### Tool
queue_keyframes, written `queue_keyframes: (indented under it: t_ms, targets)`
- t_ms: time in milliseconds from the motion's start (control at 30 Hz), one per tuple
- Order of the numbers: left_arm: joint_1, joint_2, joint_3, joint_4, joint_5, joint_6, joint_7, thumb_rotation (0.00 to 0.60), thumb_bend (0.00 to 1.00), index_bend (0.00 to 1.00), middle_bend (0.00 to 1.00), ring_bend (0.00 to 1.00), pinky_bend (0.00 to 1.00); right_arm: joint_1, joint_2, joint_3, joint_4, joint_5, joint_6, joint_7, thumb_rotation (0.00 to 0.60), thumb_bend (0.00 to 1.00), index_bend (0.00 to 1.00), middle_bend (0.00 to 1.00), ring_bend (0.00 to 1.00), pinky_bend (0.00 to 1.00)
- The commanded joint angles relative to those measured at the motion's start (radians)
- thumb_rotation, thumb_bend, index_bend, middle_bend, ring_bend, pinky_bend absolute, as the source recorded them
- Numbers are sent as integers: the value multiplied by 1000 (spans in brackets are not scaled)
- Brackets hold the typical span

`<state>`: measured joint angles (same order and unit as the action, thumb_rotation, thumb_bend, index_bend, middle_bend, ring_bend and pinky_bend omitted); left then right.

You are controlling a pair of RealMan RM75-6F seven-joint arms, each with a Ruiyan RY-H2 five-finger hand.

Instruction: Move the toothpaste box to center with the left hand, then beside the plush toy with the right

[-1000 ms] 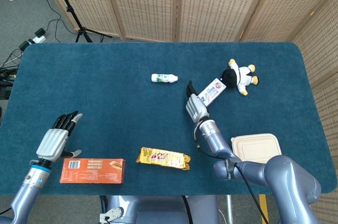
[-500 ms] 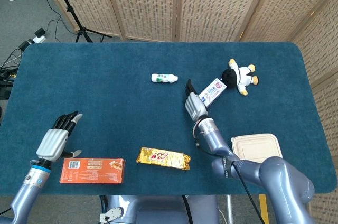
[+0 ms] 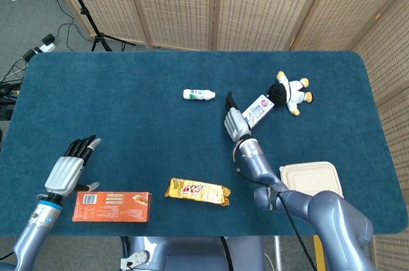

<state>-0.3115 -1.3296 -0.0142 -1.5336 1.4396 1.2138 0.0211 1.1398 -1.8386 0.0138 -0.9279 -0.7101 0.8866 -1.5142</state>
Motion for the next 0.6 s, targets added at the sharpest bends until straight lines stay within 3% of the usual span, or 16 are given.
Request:
queue_keyframes:
  t_ms: [33,600]
  targets:
    - [0,0,2,-2,4,0,0,600,0,0,0,0,0,-1,-6,6,20,7,-4,-4,600,814,277,134,0,7]
    - [2,6,6,-12,19,11,-6,600,0,0,0,0,0,-37,5,7,21,43,7,-46,600,814,277,134,0,7]
